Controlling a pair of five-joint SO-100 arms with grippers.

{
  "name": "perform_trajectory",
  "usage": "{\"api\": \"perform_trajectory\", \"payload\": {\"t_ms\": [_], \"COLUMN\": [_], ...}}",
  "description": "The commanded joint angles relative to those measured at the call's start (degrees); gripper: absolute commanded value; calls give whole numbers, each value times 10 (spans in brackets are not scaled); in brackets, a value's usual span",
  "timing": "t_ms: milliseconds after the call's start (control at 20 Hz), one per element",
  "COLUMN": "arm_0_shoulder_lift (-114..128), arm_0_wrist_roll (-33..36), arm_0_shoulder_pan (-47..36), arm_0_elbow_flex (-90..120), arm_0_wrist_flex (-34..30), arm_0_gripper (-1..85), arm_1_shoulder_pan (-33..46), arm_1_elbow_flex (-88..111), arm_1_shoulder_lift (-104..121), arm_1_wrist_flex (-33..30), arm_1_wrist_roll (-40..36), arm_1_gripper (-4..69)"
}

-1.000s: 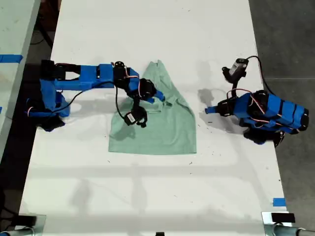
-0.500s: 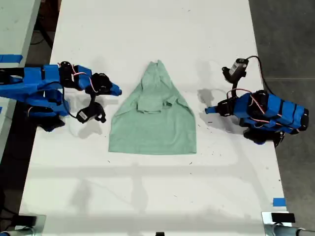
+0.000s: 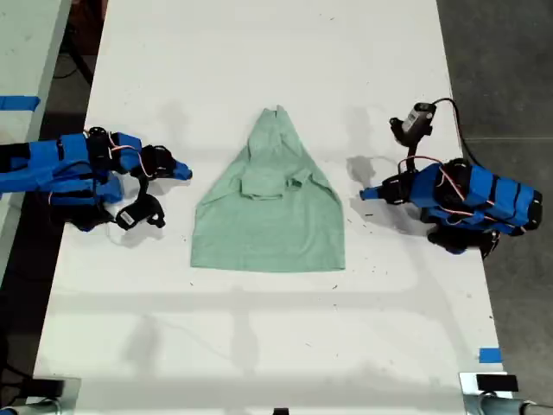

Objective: Fold t shirt

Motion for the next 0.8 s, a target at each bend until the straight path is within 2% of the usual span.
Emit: {"api": "perform_trajectory", "payload": {"t_ms": [0, 750], "arm_0_shoulder_lift": [240, 242], "arm_0_wrist_roll": [-17, -23], "arm_0_shoulder_pan": [-20, -47], "arm_0_elbow_flex": [22, 29], "arm_0_wrist_flex": [112, 117], "arm_0_gripper": [-2, -2], "arm_1_shoulder_pan": [0, 1], "arm_1_elbow_flex": [46, 46], "arm_1_shoulder_lift": [4, 4], "arm_1_wrist_flex": [4, 5], "arm_1_wrist_roll": [-7, -12], "arm_1_gripper": [55, 53]}}
